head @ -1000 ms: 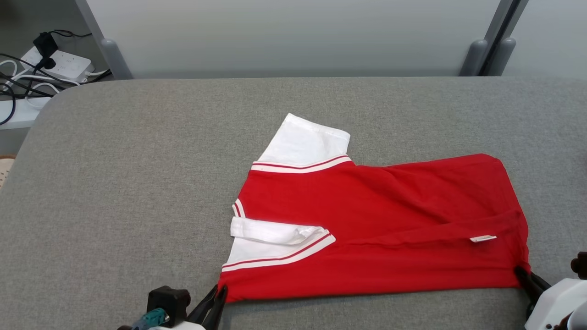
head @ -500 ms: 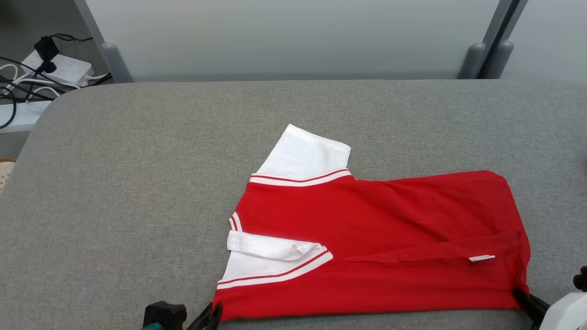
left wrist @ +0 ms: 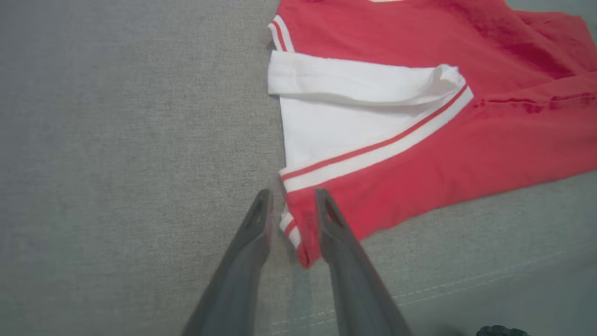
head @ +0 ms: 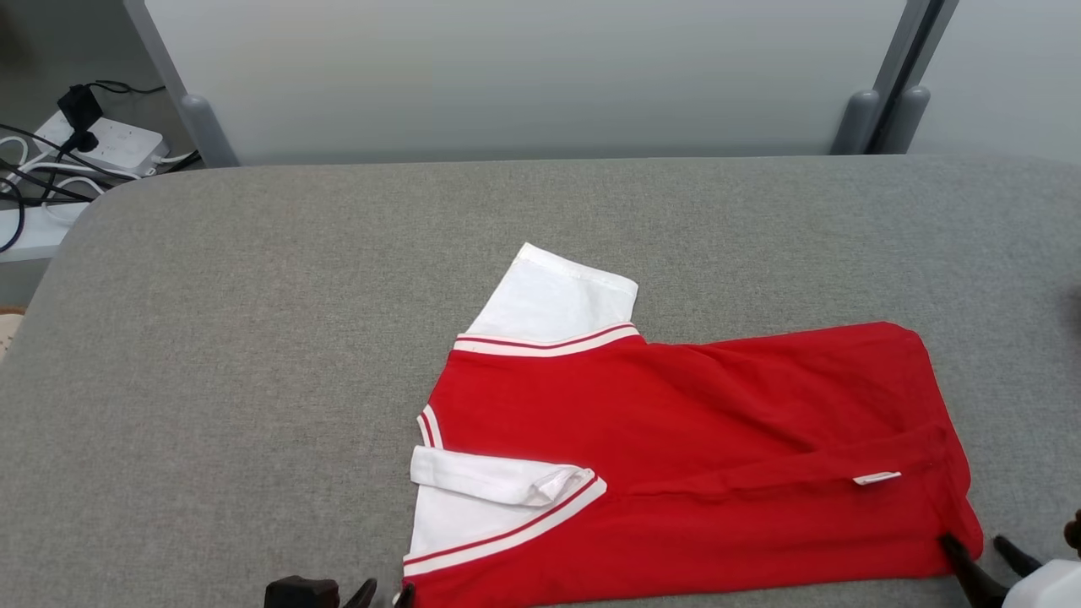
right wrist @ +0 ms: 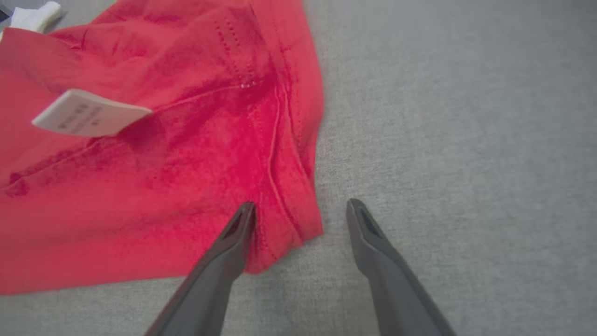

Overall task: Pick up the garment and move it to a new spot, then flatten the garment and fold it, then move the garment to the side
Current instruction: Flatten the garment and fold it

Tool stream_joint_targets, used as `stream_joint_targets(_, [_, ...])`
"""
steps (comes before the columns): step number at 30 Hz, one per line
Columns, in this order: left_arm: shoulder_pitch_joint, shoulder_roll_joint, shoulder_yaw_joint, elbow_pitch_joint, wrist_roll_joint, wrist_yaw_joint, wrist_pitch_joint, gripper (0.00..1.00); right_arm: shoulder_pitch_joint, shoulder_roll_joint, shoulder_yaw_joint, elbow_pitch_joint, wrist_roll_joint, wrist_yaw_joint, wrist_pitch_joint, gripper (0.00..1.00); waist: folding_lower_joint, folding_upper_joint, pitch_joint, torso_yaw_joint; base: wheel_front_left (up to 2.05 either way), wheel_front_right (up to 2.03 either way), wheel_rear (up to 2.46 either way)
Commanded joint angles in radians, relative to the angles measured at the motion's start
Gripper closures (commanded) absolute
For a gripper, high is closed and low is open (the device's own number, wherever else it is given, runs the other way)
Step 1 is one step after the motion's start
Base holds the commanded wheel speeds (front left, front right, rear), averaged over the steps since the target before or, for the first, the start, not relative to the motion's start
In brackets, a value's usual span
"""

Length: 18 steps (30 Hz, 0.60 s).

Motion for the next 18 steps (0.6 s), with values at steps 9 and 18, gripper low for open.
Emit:
stream_joint_targets(9, [-0.075,0.005,0.083,-0.026,0.015,0.046,-0.097,0.00,-0.007,0.016,-0.108,-0.108,-0.227,-0.005,-0.204,0.00,0.0000,0.0000,-0.030,-0.003,0.00,0.00,0.00])
stream_joint_targets(18, [-0.128,-0.030,0.147,-0.054,0.028,0.082,-0.288,0.00,-0.019,0.120,-0.148,-0.226,-0.394,-0.005,-0.286,0.00,0.0000,0.0000,-0.055,-0.002,0.00,0.00,0.00])
